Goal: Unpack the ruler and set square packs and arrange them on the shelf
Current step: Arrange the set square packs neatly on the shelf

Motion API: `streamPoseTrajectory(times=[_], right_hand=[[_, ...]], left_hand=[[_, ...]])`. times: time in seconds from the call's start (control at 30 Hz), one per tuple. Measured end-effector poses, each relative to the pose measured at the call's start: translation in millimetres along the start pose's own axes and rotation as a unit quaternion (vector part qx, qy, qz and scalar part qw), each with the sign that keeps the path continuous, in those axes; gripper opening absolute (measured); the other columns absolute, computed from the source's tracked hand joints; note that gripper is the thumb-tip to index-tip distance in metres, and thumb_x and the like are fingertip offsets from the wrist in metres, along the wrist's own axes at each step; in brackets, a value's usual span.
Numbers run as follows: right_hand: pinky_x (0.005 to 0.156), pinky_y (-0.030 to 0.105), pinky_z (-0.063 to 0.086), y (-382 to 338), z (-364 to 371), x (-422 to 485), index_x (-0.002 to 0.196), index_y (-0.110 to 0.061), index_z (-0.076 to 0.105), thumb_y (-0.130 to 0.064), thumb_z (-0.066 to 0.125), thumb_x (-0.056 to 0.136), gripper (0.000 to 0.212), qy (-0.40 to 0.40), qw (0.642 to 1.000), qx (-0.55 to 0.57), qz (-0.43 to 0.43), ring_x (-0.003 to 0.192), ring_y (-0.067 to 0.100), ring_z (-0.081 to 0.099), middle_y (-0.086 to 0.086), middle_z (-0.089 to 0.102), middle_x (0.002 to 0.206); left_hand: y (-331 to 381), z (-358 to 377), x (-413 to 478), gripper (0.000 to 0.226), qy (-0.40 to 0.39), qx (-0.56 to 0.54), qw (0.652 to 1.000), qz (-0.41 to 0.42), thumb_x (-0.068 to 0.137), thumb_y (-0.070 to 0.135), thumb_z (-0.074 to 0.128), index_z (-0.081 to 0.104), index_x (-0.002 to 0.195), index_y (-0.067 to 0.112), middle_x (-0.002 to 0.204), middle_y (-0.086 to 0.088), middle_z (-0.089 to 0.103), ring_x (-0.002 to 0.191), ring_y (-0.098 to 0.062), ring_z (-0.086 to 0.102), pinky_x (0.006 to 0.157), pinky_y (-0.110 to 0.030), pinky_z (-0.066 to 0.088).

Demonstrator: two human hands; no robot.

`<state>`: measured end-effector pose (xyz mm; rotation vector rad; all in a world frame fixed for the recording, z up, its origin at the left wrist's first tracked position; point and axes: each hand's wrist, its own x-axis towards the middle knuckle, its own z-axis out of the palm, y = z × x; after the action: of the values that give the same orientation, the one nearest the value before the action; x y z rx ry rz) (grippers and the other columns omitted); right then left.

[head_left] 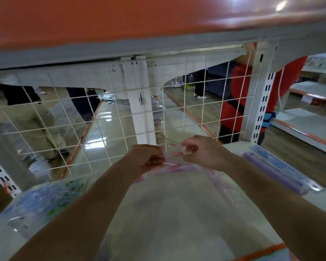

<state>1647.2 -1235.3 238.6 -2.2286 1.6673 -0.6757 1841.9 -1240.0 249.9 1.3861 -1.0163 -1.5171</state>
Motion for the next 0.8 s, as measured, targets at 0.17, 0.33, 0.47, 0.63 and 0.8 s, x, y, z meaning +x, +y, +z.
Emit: streamPoseTrajectory(times=[0.17, 0.33, 0.47, 0.63, 0.8], right_hand=[[0.086, 0.03, 0.045, 6.0, -7.2, -0.8, 0.123, -0.021, 0.061, -0.032, 0.069, 0.083, 0.043, 0.008, 0.999, -0.033, -0.006, 0.095, 0.013, 0.056, -0.008, 0.054, 0.1], [0.087, 0.034, 0.045, 8.6, -12.9, -1.0, 0.119, -0.023, 0.062, -0.038, 0.068, 0.083, 0.04, 0.002, 0.998, -0.06, 0.003, 0.099, 0.014, 0.054, -0.006, 0.056, 0.107], [0.08, 0.028, 0.041, 11.7, -13.5, 6.2, 0.121, -0.025, 0.062, -0.038, 0.069, 0.082, 0.042, 0.003, 0.997, -0.072, -0.005, 0.092, 0.009, 0.048, -0.008, 0.053, 0.103], [0.08, 0.027, 0.039, 11.3, -9.8, 18.9, 0.127, -0.023, 0.058, -0.039, 0.066, 0.085, 0.045, -0.029, 0.995, -0.099, 0.0, 0.093, 0.01, 0.047, -0.001, 0.056, 0.113], [0.078, 0.024, 0.036, 8.7, 0.3, 30.4, 0.127, -0.019, 0.059, -0.035, 0.069, 0.085, 0.046, -0.053, 0.994, -0.095, 0.01, 0.095, 0.013, 0.051, 0.001, 0.059, 0.115]], left_hand=[[1.4, 9.5, 6.5, 0.013, -0.025, -0.007, 1.0, -0.002, 0.087, -0.007, 0.058, 0.062, 0.078, 0.0, 0.061, -0.011, 0.063, 0.045, -0.017, 0.063, 0.053, -0.032, 0.057], [2.3, 13.3, 12.9, 0.01, -0.038, 0.008, 0.999, -0.004, 0.087, -0.007, 0.058, 0.063, 0.081, -0.001, 0.069, -0.014, 0.063, 0.047, -0.017, 0.064, 0.053, -0.033, 0.057], [2.3, 6.6, 17.2, 0.008, -0.023, 0.055, 0.998, 0.0, 0.085, -0.006, 0.061, 0.065, 0.08, 0.0, 0.063, -0.011, 0.066, 0.046, -0.016, 0.063, 0.054, -0.033, 0.057], [4.6, -13.2, 17.0, 0.012, 0.021, 0.079, 0.997, 0.011, 0.085, -0.007, 0.061, 0.065, 0.078, 0.002, 0.054, -0.007, 0.065, 0.044, -0.013, 0.062, 0.051, -0.029, 0.056], [4.5, -34.8, 16.5, 0.009, 0.056, 0.088, 0.994, 0.013, 0.085, -0.005, 0.062, 0.065, 0.083, 0.003, 0.057, -0.008, 0.064, 0.046, -0.012, 0.062, 0.049, -0.026, 0.055]])
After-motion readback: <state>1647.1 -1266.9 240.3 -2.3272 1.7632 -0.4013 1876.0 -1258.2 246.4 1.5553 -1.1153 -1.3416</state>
